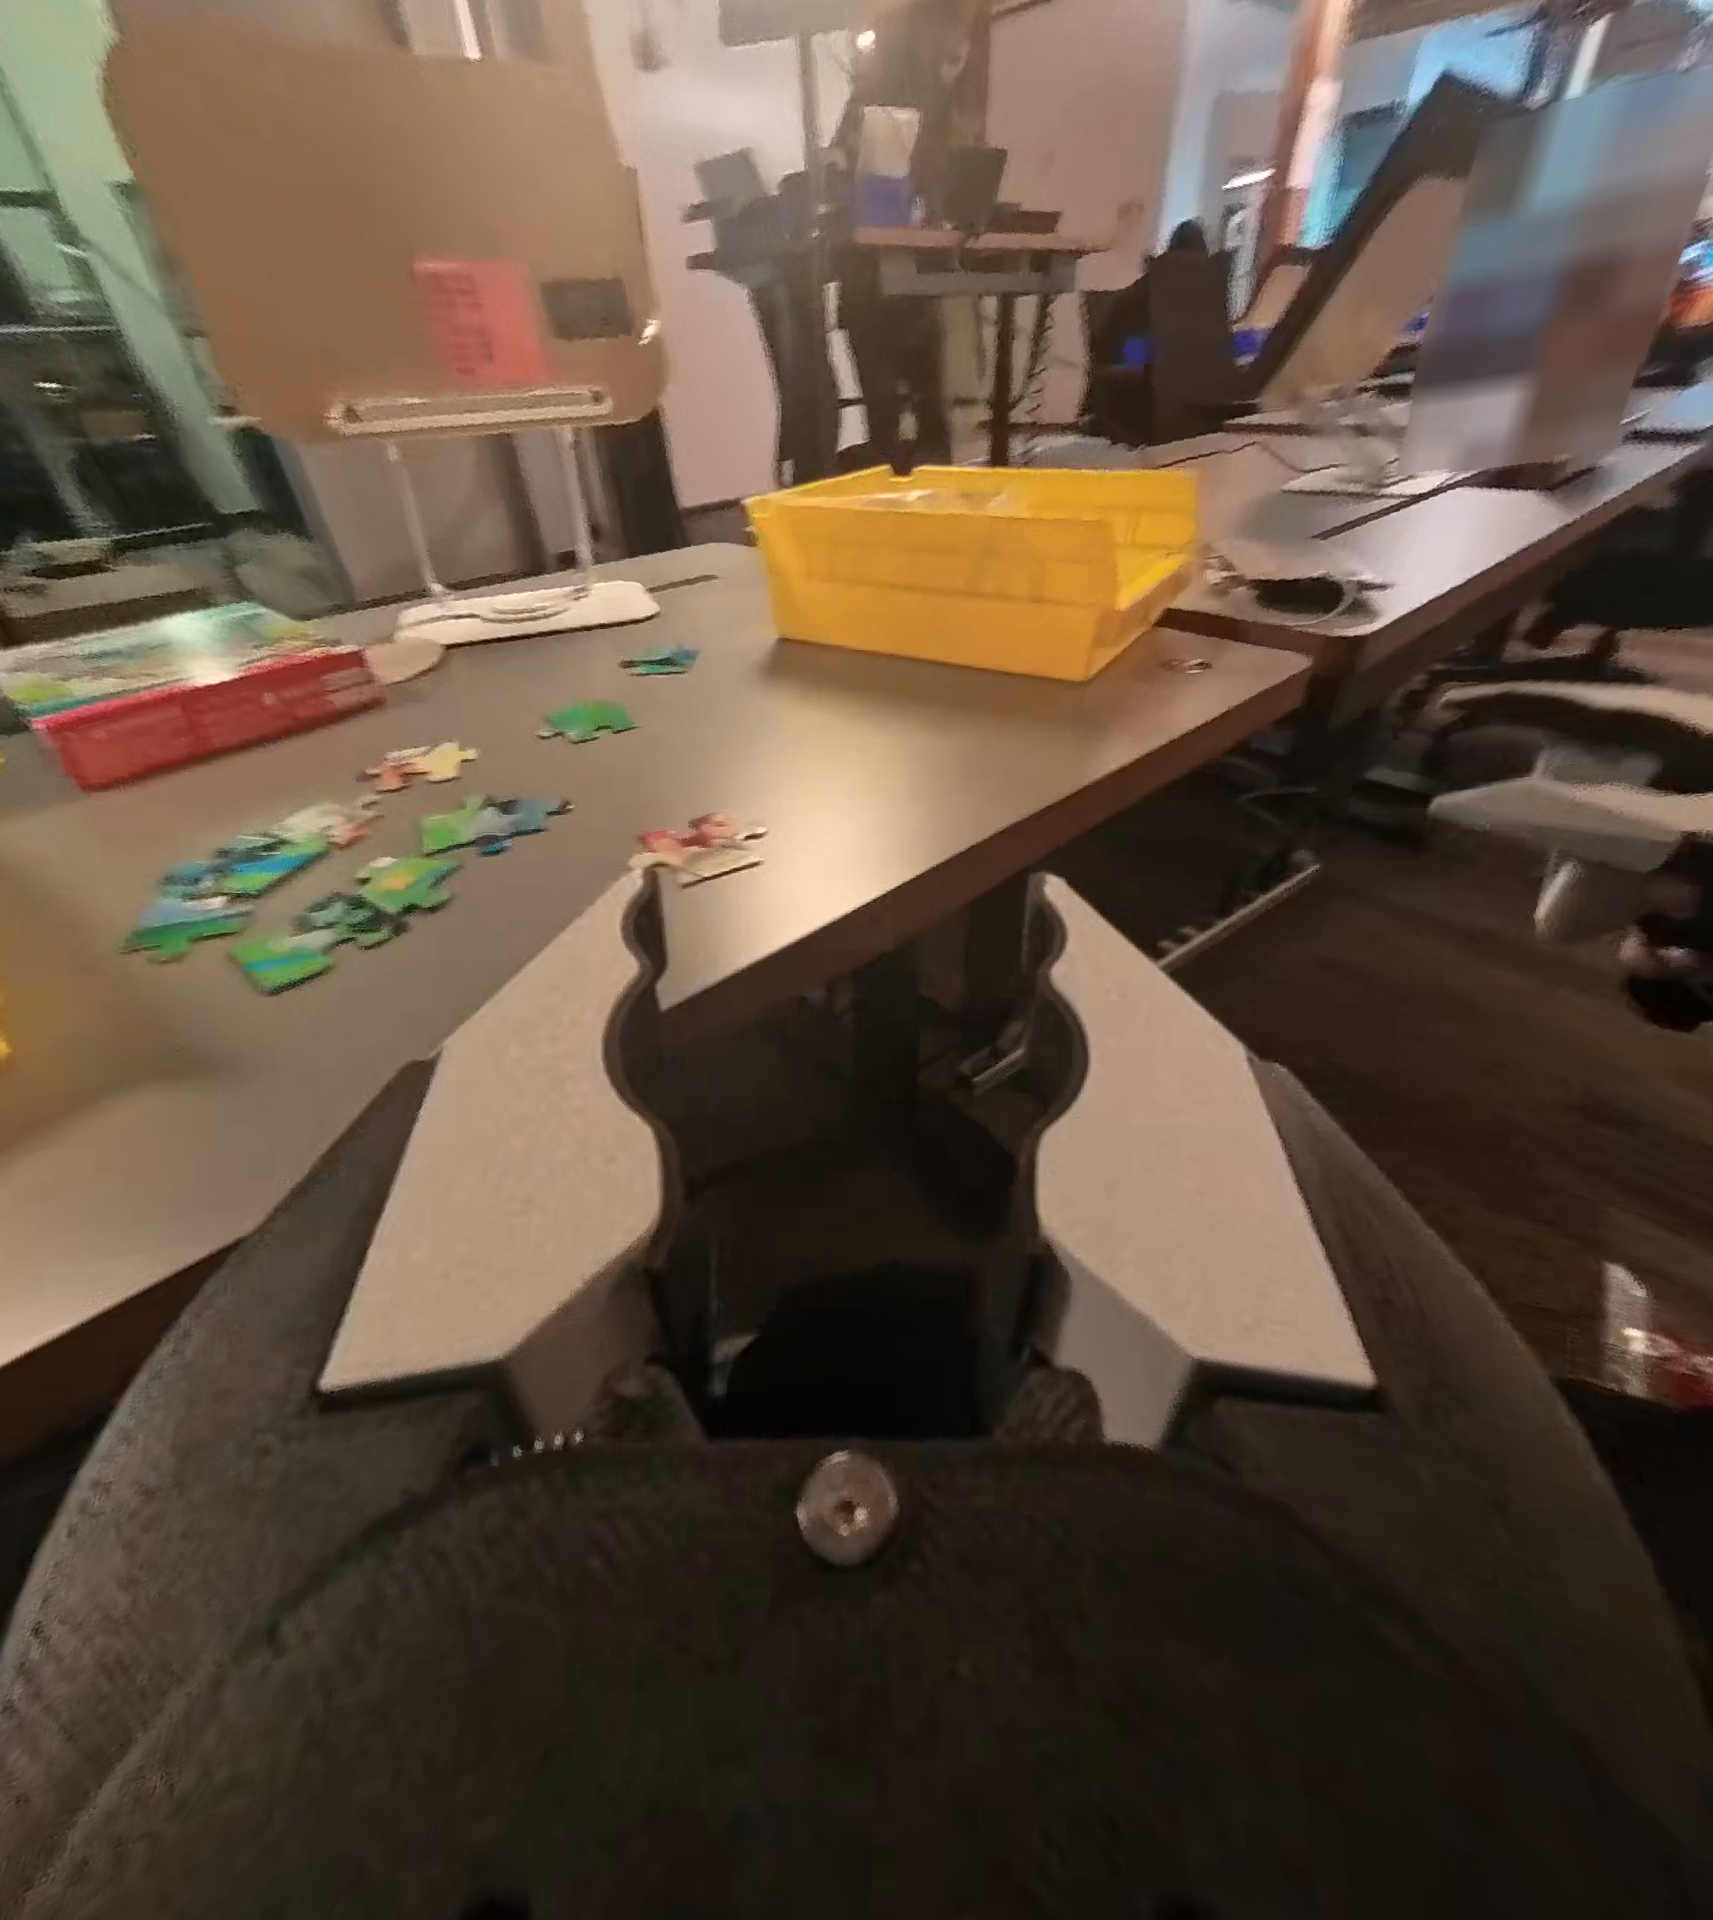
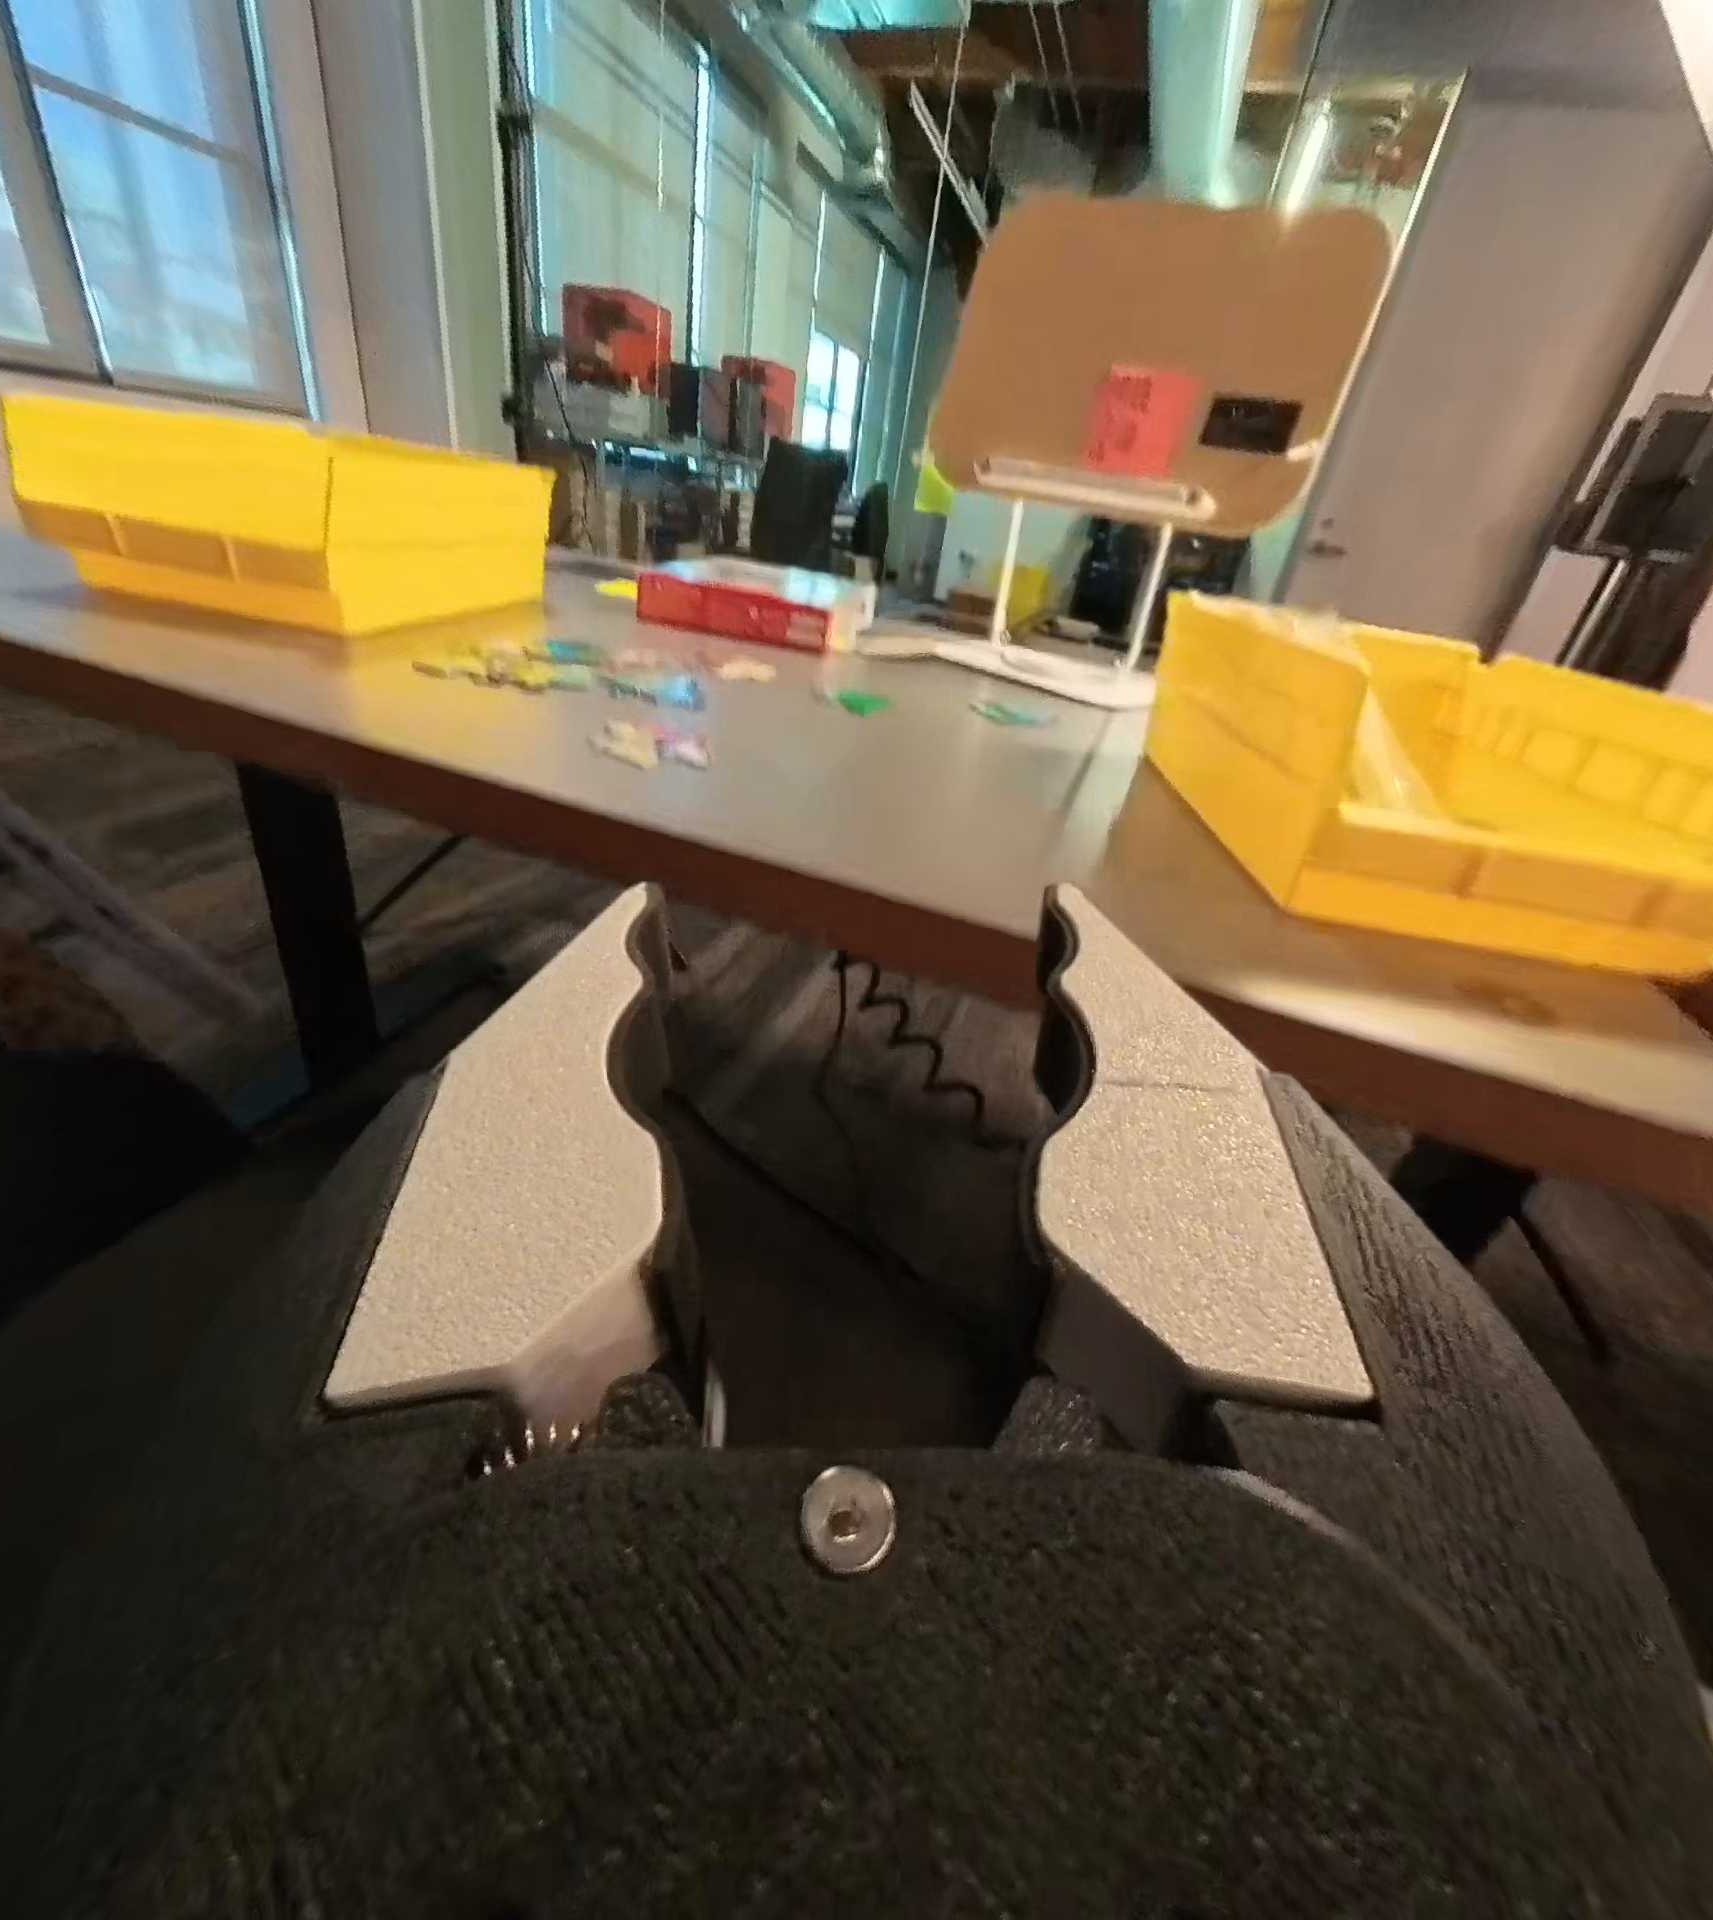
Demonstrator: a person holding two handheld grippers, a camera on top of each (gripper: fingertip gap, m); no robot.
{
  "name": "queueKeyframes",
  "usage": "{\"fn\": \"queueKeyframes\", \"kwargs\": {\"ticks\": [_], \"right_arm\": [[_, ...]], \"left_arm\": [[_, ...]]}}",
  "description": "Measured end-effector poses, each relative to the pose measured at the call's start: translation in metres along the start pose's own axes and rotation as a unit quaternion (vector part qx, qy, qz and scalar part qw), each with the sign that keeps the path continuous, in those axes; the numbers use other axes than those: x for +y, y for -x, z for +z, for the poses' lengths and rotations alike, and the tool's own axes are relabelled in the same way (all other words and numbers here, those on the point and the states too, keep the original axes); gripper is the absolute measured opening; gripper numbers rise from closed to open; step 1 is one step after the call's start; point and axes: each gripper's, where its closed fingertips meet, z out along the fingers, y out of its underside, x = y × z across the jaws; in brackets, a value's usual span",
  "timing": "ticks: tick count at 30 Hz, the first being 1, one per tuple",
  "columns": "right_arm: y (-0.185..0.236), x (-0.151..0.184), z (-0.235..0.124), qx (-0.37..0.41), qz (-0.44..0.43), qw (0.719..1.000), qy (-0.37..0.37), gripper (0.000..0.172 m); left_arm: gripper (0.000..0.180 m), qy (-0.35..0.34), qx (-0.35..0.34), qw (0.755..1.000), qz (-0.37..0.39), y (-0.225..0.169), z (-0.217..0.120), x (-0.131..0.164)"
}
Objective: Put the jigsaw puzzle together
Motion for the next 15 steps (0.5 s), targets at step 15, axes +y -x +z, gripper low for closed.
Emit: {"fn": "queueKeyframes", "kwargs": {"ticks": [15], "right_arm": [[0.014,-0.098,0.208,-0.018,-0.027,0.975,-0.22,0.065]], "left_arm": [[0.083,-0.148,-0.009,0.987,0.067,0.089,0.154,-0.063]]}}
